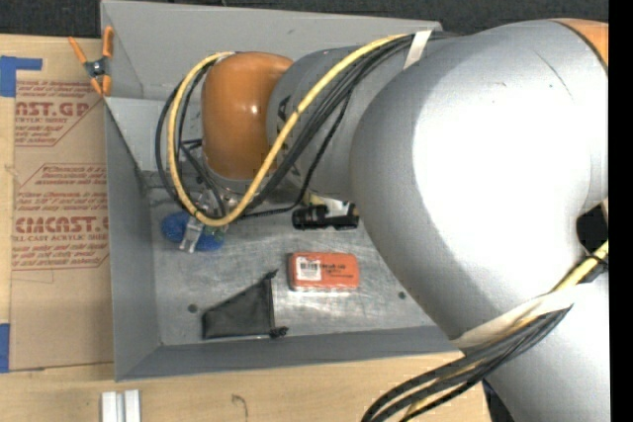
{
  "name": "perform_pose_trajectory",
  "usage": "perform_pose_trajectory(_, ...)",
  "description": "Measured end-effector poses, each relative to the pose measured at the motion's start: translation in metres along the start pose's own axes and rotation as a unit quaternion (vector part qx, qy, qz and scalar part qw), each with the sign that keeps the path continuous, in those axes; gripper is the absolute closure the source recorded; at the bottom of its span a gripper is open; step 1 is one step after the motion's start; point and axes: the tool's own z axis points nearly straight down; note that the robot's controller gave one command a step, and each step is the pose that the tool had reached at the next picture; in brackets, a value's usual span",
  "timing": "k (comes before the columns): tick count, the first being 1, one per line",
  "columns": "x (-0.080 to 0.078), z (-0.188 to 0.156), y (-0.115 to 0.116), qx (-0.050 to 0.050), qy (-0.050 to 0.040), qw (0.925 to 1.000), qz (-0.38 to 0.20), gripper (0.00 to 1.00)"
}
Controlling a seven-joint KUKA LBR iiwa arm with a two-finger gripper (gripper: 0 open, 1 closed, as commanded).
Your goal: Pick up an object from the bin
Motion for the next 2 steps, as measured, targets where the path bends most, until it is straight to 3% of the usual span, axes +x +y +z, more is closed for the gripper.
perform_pose_trajectory(2, -0.001, -0.034, 0.002, -0.002, -0.0015, 1.0, 0.002, 1.0)
